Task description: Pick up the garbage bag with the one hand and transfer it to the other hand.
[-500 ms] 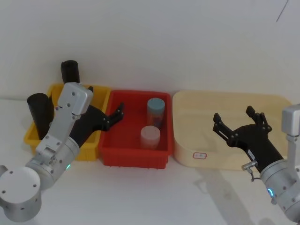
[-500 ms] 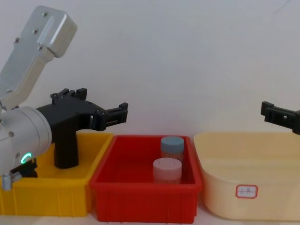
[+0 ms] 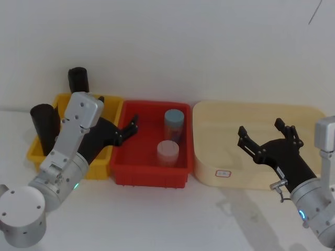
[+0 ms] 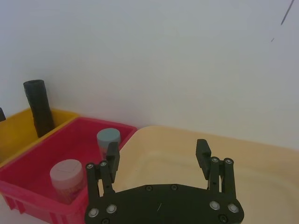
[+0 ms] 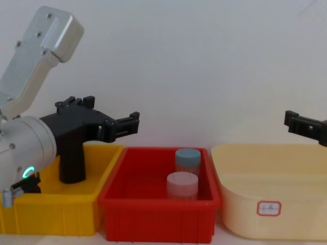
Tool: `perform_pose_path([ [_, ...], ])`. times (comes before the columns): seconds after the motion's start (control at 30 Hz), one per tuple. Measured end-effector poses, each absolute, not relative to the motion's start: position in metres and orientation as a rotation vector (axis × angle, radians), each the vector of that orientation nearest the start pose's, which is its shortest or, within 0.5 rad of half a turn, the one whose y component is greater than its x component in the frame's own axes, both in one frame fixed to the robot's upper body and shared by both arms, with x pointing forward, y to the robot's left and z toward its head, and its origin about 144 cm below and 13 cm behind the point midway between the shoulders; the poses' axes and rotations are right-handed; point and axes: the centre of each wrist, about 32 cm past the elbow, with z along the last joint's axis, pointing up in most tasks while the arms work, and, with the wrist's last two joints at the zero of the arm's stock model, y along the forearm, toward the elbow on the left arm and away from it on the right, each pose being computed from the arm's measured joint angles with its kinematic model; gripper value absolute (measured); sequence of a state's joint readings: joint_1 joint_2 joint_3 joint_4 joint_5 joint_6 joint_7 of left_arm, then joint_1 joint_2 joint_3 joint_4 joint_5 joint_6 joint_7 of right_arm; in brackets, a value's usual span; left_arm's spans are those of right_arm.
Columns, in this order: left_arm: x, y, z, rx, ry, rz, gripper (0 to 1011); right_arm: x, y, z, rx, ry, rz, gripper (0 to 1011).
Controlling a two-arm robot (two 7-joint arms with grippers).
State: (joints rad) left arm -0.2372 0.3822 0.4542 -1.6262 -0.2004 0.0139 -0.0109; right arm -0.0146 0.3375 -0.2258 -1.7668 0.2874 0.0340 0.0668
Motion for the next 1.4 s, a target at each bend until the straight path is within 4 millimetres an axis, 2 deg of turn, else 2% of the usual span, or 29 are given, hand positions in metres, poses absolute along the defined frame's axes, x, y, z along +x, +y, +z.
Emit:
perform_pose_path([
  [1.1,0.493,0.199,1.206,0.059,-0.267,1.114,1001,0.443,-0.237,1.19,0.026,-0.075,-1.228,1000],
  [1.27,0.495,0.204,1.217,0.055,-0.268,1.081,1001,0.444,-0.235,1.197,0.02,-0.076,-1.205,999],
  [1.4,0.494,0.213,1.231,0.052,-0.274,1.052,1001,0.445,-0.23,1.211,0.021,-0.073,-1.169,1000],
])
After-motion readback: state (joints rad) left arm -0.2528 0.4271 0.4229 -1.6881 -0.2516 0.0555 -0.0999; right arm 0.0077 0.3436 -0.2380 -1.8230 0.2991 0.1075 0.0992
